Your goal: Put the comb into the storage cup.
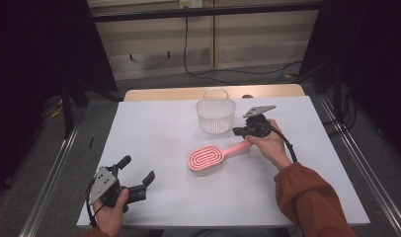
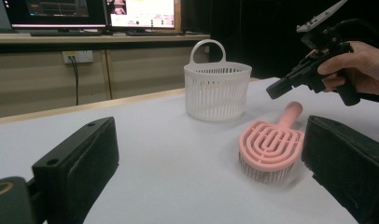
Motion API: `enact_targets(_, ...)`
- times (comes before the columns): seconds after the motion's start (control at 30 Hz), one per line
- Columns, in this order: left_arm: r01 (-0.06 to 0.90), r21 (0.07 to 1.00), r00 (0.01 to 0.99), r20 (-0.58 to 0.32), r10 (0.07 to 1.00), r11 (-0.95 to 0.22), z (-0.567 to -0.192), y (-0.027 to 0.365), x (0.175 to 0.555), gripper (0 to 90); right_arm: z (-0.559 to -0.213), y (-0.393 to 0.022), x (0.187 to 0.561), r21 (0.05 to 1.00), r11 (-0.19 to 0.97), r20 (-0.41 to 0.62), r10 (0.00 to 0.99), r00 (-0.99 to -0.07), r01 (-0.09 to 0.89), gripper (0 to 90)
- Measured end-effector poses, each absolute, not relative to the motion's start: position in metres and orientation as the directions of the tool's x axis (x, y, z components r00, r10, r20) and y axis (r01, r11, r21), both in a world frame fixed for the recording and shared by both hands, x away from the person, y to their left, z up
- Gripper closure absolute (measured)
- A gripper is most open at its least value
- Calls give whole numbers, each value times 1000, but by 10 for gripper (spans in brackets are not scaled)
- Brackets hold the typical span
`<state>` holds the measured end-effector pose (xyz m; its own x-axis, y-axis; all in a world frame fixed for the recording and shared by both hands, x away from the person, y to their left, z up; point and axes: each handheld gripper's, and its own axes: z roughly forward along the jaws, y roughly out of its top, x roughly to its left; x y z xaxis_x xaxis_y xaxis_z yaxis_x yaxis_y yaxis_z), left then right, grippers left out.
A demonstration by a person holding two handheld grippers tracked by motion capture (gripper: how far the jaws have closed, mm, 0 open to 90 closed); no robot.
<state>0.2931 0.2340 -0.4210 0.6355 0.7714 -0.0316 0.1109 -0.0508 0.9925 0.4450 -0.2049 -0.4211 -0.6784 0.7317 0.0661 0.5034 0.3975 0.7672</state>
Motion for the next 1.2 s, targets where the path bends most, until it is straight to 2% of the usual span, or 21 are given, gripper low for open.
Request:
enact_targets(0.5, 111, 993, 638, -31, 769, -52, -421, 234, 293, 40, -436, -202, 445, 695, 479, 49, 713, -700, 536, 900)
enact_targets(1.2, 112, 992, 636, -31, 771, -52, -422, 233, 294, 40, -436, -212, 434, 686, 510, 19, 700, -713, 519, 900)
